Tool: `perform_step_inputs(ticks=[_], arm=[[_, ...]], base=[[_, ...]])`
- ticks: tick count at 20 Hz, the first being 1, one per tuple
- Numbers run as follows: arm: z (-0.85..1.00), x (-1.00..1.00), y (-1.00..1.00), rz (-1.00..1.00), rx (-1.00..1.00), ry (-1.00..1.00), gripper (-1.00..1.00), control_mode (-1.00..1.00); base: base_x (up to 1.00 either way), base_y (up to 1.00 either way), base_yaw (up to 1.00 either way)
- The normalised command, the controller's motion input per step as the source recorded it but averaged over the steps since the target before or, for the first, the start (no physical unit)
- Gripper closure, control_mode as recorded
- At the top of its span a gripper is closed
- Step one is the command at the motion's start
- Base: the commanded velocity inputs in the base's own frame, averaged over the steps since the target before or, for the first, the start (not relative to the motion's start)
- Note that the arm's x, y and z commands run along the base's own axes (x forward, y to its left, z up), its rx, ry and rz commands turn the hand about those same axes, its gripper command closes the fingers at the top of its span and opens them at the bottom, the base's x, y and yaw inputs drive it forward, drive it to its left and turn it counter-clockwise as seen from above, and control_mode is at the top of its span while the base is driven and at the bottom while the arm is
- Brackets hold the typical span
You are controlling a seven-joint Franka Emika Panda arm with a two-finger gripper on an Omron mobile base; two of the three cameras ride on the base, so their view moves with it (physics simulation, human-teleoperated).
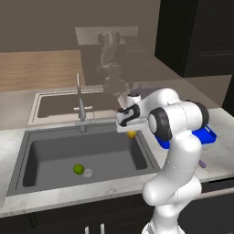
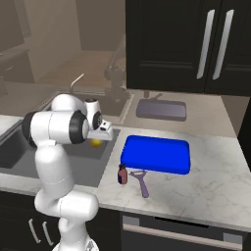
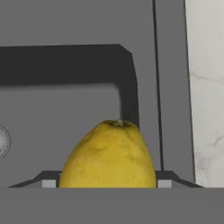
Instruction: Pick up all produce items and place them in the sink. Turn on the sink faucet to wash them. Then turn the sink off and put them in the tray.
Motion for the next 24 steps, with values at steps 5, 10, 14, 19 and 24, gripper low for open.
perform_step_inputs(ticks=[5, 10, 14, 19, 24], arm=[[0.12, 0.18, -0.54, -0.06, -0.04, 0.0, 1.0, -1.0], [0.11, 0.13, -0.46, -0.06, -0.04, 0.0, 1.0, -1.0], [0.01, 0.06, -0.4, -0.05, -0.04, 0.0, 1.0, -1.0], [0.07, 0.0, -0.42, -0.06, -0.03, 0.0, 1.0, -1.0], [0.26, -0.1, -0.29, -0.03, 0.0, 0.0, 1.0, -1.0]], base=[[0.0, 0.0, 0.0], [0.0, 0.0, 0.0], [0.0, 0.0, 0.0], [0.0, 0.0, 0.0], [0.0, 0.0, 0.0]])
